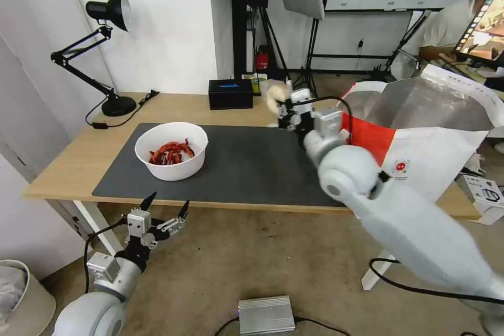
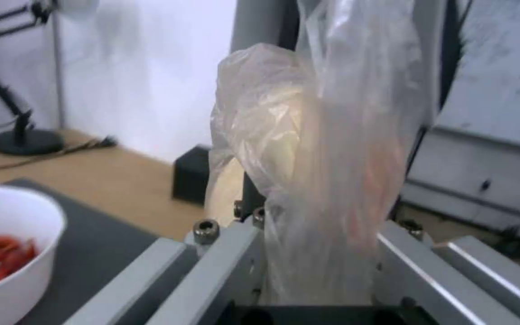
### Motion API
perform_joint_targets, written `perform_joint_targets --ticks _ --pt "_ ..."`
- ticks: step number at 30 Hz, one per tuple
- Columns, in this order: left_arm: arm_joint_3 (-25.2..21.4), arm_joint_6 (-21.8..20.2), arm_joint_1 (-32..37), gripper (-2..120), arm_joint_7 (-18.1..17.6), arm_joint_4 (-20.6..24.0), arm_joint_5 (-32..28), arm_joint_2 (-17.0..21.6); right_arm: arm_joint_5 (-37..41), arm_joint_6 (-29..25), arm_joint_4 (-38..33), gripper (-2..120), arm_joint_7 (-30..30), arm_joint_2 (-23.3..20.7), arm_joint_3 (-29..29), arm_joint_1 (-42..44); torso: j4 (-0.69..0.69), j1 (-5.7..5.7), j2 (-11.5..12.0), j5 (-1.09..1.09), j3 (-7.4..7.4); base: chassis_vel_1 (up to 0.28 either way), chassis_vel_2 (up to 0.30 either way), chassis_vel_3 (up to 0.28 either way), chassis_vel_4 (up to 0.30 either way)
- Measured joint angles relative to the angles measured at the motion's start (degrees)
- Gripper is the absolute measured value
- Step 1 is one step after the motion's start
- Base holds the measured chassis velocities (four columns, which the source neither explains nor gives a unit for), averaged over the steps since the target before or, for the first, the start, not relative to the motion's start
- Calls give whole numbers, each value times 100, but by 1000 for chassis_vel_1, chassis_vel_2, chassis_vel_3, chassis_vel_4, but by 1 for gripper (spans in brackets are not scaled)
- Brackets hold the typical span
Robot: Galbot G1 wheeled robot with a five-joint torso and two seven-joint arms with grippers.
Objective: Pick up the trash from the table and place it into the takeout bag.
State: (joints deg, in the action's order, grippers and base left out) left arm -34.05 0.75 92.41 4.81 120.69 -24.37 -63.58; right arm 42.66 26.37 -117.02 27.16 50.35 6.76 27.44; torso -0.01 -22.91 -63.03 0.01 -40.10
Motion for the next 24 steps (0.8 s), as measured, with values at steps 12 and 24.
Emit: perform_joint_targets --ticks 12,24 --pt "-70 -8 130 100 -6 206 76 -97 -345 -158 -754 3 4 -683 -1224 873 0 0 0 -1 0 0 0 0 0" --pt "-15 -7 173 100 -2 340 145 -149 -271 -179 -884 3 246 -1089 -2178 1852 0 0 1 0 0 0 0 0 0"
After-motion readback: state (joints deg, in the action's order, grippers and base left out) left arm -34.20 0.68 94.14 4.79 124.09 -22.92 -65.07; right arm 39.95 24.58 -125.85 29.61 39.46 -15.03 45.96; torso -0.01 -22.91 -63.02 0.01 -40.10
